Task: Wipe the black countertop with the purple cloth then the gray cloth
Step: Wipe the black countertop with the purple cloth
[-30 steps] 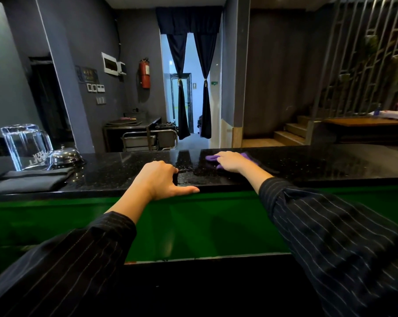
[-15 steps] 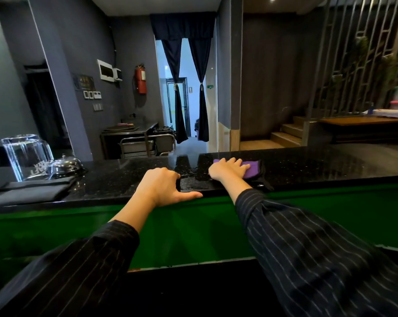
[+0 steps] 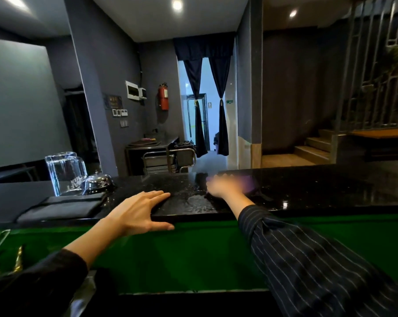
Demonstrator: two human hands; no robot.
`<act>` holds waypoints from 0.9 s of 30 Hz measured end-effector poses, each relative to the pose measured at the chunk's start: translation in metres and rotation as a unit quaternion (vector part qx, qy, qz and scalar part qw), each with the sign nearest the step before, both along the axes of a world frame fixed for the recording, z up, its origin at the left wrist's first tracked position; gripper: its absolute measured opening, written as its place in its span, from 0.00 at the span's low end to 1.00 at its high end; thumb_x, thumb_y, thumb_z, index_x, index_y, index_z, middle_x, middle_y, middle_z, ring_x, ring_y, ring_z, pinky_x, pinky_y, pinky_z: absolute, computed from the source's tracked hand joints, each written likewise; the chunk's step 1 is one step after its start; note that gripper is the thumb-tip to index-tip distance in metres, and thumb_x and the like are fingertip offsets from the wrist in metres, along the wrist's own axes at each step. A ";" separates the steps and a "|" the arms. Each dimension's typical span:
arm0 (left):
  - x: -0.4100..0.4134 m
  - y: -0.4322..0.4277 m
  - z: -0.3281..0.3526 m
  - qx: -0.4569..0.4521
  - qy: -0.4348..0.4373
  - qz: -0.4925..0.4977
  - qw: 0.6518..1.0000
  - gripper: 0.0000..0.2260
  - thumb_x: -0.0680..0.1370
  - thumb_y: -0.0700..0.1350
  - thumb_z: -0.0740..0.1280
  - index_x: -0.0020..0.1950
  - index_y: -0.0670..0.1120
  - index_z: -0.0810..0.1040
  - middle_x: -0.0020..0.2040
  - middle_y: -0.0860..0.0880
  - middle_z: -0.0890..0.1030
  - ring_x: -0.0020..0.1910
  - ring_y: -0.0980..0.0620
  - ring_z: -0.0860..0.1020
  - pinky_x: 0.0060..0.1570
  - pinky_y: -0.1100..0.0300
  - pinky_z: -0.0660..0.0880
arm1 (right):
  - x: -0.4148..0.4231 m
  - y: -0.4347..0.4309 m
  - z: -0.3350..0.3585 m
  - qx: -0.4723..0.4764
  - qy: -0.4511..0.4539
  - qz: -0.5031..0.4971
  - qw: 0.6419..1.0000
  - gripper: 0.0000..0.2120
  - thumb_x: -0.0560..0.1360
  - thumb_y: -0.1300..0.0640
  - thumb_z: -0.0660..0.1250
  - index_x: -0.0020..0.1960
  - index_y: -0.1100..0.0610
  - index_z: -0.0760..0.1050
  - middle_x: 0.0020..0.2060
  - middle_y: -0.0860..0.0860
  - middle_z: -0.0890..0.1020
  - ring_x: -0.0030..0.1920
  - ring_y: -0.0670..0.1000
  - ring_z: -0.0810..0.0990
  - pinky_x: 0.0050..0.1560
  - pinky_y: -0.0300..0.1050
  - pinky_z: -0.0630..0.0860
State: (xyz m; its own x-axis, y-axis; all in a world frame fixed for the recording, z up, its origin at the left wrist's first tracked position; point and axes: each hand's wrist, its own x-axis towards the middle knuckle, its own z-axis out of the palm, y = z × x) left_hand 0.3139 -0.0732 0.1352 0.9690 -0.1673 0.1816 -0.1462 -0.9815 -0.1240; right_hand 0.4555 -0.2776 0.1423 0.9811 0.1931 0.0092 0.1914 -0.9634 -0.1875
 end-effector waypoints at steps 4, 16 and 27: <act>0.000 0.001 -0.002 -0.047 -0.002 0.006 0.999 0.52 0.59 0.80 0.54 0.77 0.55 0.56 0.77 0.53 0.61 0.74 0.54 0.62 0.73 0.55 0.60 | 0.017 0.026 0.001 -0.004 0.013 0.047 0.999 0.29 0.81 0.42 0.46 0.79 0.51 0.51 0.78 0.56 0.54 0.78 0.60 0.50 0.73 0.64 0.47; -0.002 0.002 -0.006 -0.086 -0.044 0.023 0.995 0.48 0.59 0.77 0.62 0.73 0.52 0.65 0.72 0.52 0.70 0.70 0.53 0.68 0.68 0.55 0.67 | -0.004 0.042 0.009 0.006 0.083 0.282 0.956 0.24 0.84 0.46 0.49 0.79 0.44 0.51 0.79 0.50 0.50 0.79 0.55 0.48 0.76 0.58 0.43; 0.003 0.007 -0.008 -0.079 -0.051 0.010 0.996 0.48 0.60 0.78 0.61 0.72 0.52 0.63 0.71 0.51 0.70 0.69 0.52 0.68 0.67 0.52 0.69 | 0.021 -0.005 0.018 0.093 0.097 0.134 0.982 0.27 0.82 0.47 0.56 0.78 0.55 0.57 0.76 0.55 0.62 0.76 0.56 0.61 0.71 0.48 0.57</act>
